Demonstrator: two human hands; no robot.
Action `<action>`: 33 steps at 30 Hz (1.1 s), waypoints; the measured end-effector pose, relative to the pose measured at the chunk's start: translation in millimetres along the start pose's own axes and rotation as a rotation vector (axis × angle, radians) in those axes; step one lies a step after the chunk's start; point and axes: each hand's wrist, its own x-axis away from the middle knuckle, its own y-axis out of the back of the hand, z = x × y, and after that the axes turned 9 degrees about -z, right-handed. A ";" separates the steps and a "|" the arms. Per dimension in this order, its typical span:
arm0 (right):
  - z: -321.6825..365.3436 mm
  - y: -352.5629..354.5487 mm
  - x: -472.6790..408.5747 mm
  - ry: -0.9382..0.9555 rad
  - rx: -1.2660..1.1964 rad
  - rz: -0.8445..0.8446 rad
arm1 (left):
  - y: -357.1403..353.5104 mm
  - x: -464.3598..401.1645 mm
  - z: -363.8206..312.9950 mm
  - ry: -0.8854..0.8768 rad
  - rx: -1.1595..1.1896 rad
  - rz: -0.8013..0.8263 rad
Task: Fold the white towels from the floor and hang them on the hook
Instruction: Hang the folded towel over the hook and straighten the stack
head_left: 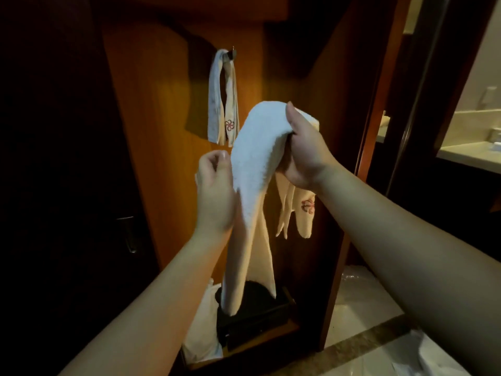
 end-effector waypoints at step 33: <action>42.4 -15.5 -67.4 0.308 0.458 -0.383 | -46.0 -131.4 -31.9 0.217 0.431 0.008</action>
